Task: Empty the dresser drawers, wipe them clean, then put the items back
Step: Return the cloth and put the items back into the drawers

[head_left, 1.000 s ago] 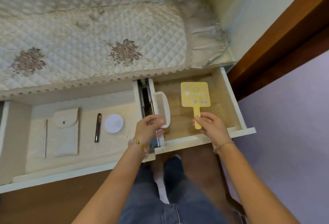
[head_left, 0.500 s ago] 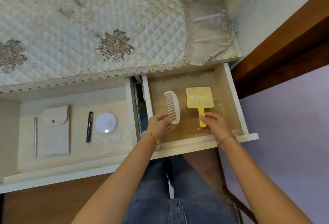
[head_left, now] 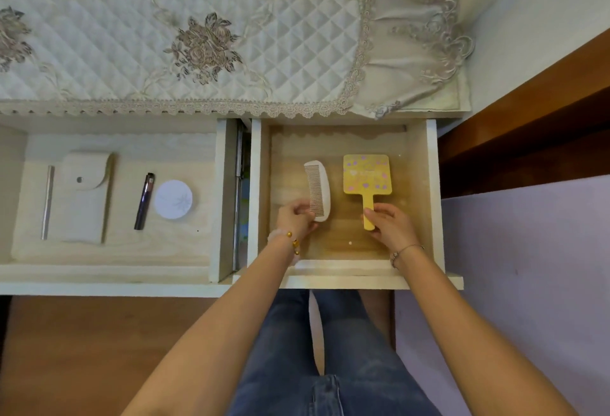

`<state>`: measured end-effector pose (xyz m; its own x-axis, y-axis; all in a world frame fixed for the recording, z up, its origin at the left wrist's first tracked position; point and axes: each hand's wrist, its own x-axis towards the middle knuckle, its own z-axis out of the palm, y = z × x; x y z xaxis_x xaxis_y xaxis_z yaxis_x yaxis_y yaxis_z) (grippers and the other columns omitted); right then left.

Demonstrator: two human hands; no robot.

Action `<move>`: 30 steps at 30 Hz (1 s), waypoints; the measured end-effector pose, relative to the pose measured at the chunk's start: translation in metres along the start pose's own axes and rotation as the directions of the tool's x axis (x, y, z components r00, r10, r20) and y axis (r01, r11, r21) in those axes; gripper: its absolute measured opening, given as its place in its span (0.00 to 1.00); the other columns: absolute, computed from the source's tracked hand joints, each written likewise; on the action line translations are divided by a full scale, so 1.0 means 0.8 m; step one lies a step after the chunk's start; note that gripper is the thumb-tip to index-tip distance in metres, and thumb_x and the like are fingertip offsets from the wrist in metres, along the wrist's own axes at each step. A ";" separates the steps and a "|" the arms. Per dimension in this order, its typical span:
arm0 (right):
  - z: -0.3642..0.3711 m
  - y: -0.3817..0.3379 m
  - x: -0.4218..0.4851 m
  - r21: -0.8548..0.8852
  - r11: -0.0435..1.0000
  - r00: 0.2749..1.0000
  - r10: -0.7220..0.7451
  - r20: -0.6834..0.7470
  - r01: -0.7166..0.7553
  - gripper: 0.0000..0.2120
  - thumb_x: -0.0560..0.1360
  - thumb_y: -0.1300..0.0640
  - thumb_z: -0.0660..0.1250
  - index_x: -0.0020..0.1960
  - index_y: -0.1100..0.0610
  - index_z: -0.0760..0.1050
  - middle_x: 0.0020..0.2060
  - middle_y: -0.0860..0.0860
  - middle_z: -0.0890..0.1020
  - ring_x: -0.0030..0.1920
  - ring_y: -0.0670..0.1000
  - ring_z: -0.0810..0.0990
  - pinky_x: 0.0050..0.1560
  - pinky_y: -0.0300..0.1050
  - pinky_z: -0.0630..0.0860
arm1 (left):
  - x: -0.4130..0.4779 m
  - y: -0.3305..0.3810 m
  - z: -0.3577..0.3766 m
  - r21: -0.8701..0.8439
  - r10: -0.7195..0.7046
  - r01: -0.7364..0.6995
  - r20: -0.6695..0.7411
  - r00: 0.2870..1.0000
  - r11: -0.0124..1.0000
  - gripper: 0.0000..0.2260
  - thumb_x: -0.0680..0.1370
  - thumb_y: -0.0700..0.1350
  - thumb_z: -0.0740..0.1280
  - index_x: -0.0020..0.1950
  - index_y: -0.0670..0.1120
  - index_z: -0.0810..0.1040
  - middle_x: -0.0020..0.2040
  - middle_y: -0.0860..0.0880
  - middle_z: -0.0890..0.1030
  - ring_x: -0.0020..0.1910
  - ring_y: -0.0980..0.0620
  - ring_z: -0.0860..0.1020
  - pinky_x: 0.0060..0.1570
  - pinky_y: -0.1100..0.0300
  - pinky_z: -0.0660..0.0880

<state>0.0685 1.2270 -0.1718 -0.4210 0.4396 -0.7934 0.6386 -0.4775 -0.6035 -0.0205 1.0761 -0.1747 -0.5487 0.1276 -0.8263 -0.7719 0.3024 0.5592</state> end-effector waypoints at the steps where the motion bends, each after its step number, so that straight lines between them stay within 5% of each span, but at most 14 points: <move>1: -0.002 0.001 0.003 -0.006 1.000 1.000 0.009 0.012 -0.009 0.09 0.75 0.63 0.66 0.54 0.60 0.73 0.45 0.55 0.80 0.41 0.46 0.78 0.41 0.40 0.76 | 0.003 -0.004 0.002 0.010 -0.008 0.008 -0.020 1.000 1.000 0.11 0.76 0.30 0.61 0.51 0.45 0.76 0.46 0.48 0.78 0.48 0.51 0.77 0.42 0.64 0.77; 9: -0.006 0.015 0.022 -0.057 0.998 0.999 0.036 0.039 -0.033 0.11 0.74 0.67 0.66 0.56 0.61 0.74 0.45 0.56 0.79 0.46 0.51 0.78 0.47 0.44 0.77 | 0.014 -0.018 0.012 0.157 0.027 -0.010 -0.106 0.994 0.987 0.10 0.75 0.32 0.63 0.54 0.40 0.77 0.40 0.49 0.78 0.45 0.48 0.78 0.46 0.55 0.79; 13: -0.008 0.023 0.023 -0.150 0.988 0.999 -0.015 0.030 0.019 0.14 0.74 0.67 0.65 0.59 0.61 0.74 0.45 0.56 0.80 0.48 0.53 0.78 0.51 0.45 0.77 | 0.006 -0.020 0.017 0.210 0.067 -0.030 -0.170 0.983 0.977 0.08 0.75 0.33 0.63 0.49 0.44 0.77 0.45 0.45 0.80 0.49 0.46 0.80 0.55 0.50 0.77; 20: -0.010 0.026 0.021 -0.214 0.975 0.998 -0.054 0.042 0.062 0.14 0.73 0.67 0.65 0.59 0.60 0.75 0.48 0.56 0.80 0.50 0.55 0.78 0.59 0.54 0.76 | -0.011 -0.022 0.016 0.245 0.132 -0.079 -0.211 0.968 0.966 0.09 0.77 0.36 0.64 0.55 0.42 0.76 0.52 0.41 0.80 0.52 0.44 0.78 0.57 0.47 0.75; 24: -0.016 0.022 0.016 -0.255 0.962 0.995 -0.086 0.046 0.095 0.15 0.73 0.65 0.65 0.60 0.60 0.74 0.51 0.55 0.79 0.52 0.54 0.78 0.57 0.50 0.75 | -0.019 -0.012 0.012 0.310 0.165 -0.098 -0.200 0.966 0.946 0.09 0.78 0.40 0.63 0.57 0.41 0.75 0.54 0.41 0.79 0.52 0.45 0.78 0.57 0.49 0.75; 27: -0.020 0.009 0.004 -0.372 0.906 0.979 -0.197 0.045 0.199 0.17 0.74 0.62 0.65 0.62 0.57 0.73 0.55 0.53 0.79 0.52 0.49 0.76 0.50 0.42 0.71 | -0.033 0.002 0.005 0.459 0.315 -0.225 -0.128 0.941 0.859 0.11 0.78 0.42 0.63 0.60 0.43 0.74 0.55 0.44 0.79 0.52 0.50 0.77 0.55 0.56 0.74; 30: -0.022 -0.015 -0.016 -0.505 0.783 0.927 -0.358 0.110 0.362 0.19 0.75 0.58 0.65 0.66 0.53 0.70 0.59 0.51 0.77 0.59 0.50 0.75 0.59 0.46 0.72 | -0.054 0.017 -0.009 0.653 0.517 -0.389 -0.004 0.856 0.649 0.15 0.78 0.42 0.63 0.64 0.44 0.72 0.60 0.46 0.77 0.58 0.50 0.75 0.56 0.58 0.71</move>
<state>0.0778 1.2408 -0.1529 -0.6898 0.4950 -0.5284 0.6732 0.1698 -0.7197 -0.0094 1.0680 -0.1308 -0.8698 0.2621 -0.4179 -0.0777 0.7638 0.6407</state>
